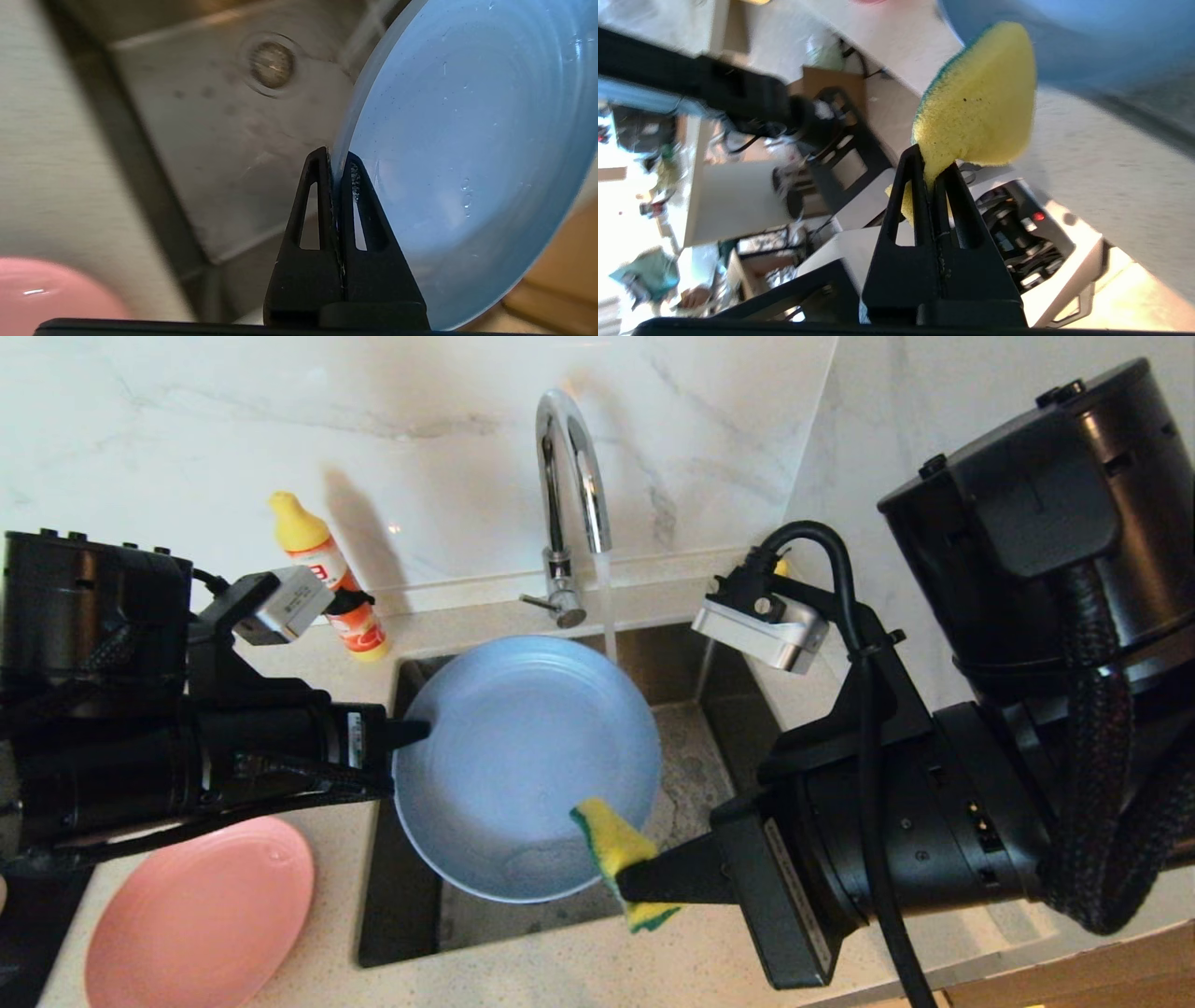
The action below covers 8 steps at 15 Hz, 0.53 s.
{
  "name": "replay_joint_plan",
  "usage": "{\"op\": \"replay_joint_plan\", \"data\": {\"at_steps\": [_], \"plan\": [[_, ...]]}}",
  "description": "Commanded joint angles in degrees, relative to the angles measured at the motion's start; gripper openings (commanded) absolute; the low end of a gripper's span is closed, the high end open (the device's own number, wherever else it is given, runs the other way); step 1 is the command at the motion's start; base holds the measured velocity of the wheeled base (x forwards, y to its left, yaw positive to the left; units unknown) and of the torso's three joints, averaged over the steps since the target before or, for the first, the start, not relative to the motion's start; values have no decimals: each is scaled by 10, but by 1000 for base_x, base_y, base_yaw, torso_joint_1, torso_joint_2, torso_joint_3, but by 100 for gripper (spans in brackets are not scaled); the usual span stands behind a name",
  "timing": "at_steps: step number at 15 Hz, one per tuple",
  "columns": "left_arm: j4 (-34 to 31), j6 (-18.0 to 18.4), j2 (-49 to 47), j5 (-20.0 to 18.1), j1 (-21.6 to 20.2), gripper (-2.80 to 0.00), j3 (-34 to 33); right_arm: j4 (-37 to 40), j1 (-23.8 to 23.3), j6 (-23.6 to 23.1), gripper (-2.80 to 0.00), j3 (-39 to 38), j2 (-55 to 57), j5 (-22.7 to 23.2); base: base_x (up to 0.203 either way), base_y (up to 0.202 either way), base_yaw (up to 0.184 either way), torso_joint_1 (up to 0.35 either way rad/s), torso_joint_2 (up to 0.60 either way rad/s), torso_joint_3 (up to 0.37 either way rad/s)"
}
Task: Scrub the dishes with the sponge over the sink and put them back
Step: Wipe the plate
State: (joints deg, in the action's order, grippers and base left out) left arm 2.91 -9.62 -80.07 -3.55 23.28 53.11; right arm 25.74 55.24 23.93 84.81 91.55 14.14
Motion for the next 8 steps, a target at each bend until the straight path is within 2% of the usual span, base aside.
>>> {"op": "replay_joint_plan", "data": {"at_steps": [1,3,8], "plan": [[4,-3,-11,11,39,-280,-4,2,16,3,-280,3,9,2,0,0,0,0,0,0],[8,-4,-28,47,67,-280,-2,2,22,3,-280,3,21,2,0,0,0,0,0,0],[26,-17,-41,56,80,-280,1,7,45,5,-280,9,70,1,0,0,0,0,0,0]]}}
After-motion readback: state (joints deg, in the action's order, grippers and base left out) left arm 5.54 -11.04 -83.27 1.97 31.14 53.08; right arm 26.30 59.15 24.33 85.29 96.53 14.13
